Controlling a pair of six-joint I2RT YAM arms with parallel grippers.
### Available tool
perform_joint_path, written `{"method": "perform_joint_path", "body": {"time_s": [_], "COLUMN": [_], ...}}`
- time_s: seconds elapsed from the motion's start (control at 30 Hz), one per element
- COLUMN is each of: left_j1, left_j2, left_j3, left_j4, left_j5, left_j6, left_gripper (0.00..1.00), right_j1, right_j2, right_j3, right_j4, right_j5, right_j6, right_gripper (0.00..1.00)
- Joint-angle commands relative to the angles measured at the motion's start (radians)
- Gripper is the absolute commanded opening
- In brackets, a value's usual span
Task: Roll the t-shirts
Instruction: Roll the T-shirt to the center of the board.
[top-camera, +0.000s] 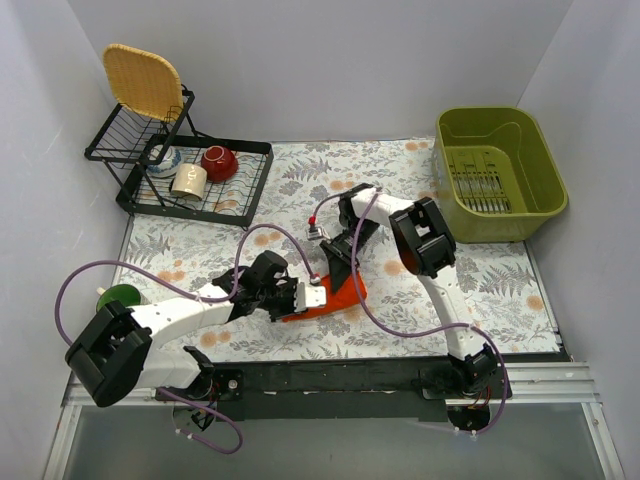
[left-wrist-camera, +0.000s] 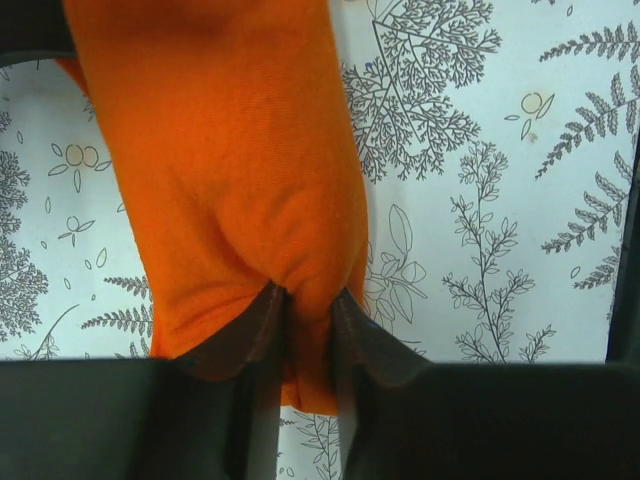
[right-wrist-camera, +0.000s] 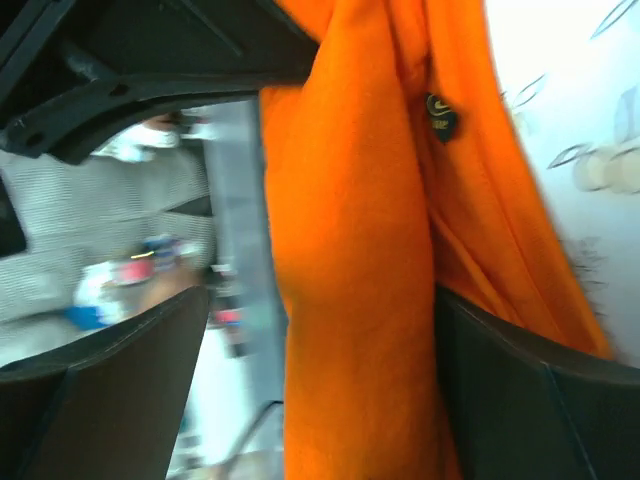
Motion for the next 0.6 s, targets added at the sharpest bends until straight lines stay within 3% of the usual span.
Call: {"method": "perform_joint_path", "body": {"time_s": [0.0, 0.17, 0.3, 0.43, 0.57], "left_j1": [-0.012, 0.004, 0.052, 0.136, 0.202], "left_j2": [0.039, 0.010, 0.038, 0.123, 0.204], "left_j3": [-0.023, 0.022, 0.054, 0.121, 0.187], "left_j4": [-0.125, -0.188, -0.228, -0.326, -0.364], "left_j5": [0.009, 0.109, 0.212, 0.354, 0.479], "left_j6": [-0.003, -0.089, -0.121, -0.118, -0.137], "left_gripper": [0.11, 0.06, 0.03, 0.03, 0.04], "right_j1": [-0.069, -0.294, -0.331, -0.163, 0.035], "right_j2": [-0.056, -0.384, -0.774, -1.073, -1.174], "right_j3": [-0.007, -0.185, -0.458, -0.847, -0.967], "right_j4": [0.249, 0.260, 0.526, 1.004, 1.100], "right_j5": [0.149, 0.257, 0.309, 0.365, 0.441], "right_j6": [-0.109, -0.262, -0.313, -0.186, -0.212], "right_gripper": [0.99, 0.99, 0.99, 0.99, 0.99]}}
